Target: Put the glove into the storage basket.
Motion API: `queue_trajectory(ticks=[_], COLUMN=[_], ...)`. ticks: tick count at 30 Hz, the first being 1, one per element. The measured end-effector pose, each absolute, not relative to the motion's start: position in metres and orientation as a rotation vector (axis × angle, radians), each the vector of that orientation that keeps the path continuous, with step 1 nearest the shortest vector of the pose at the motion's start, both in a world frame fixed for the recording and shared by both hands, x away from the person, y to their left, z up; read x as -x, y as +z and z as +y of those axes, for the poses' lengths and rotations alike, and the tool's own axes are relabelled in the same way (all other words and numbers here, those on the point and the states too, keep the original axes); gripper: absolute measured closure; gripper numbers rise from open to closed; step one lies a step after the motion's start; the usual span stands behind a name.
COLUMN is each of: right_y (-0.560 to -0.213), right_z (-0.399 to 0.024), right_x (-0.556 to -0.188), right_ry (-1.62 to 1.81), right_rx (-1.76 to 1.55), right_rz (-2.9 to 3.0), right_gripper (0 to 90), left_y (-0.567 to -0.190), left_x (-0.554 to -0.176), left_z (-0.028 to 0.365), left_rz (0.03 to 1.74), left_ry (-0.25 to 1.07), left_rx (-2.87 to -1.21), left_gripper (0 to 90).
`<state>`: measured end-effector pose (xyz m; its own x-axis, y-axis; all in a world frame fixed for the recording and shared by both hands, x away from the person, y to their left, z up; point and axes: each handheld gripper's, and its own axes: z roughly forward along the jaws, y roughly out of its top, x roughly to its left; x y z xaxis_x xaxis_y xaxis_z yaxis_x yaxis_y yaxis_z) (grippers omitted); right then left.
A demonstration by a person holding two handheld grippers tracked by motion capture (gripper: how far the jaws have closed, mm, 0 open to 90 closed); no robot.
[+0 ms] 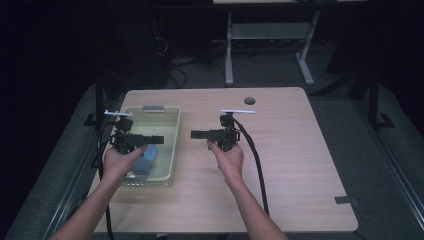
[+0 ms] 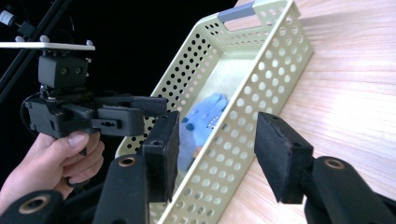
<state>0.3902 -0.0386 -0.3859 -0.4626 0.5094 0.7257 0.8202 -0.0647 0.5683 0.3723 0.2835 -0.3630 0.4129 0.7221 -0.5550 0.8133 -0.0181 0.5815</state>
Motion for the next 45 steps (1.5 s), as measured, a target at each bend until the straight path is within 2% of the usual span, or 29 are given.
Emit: queue_trajectory(ticks=[22,45], right_y=[-0.391,-0.397], right_z=[-0.112,-0.179], right_x=[-0.382,-0.364], right_ry=[-1.609,-1.642], right_rx=[1.509,1.615], right_rz=[-1.839,-1.796], right_gripper=[37.7,35.6], left_y=[-0.363,-0.364], left_x=[-0.369,-0.366], left_z=[0.247,0.204], left_rz=[1.235,1.156], left_ry=[-0.184,-0.227], left_rx=[-1.742,-1.768], left_gripper=[32.9,31.6])
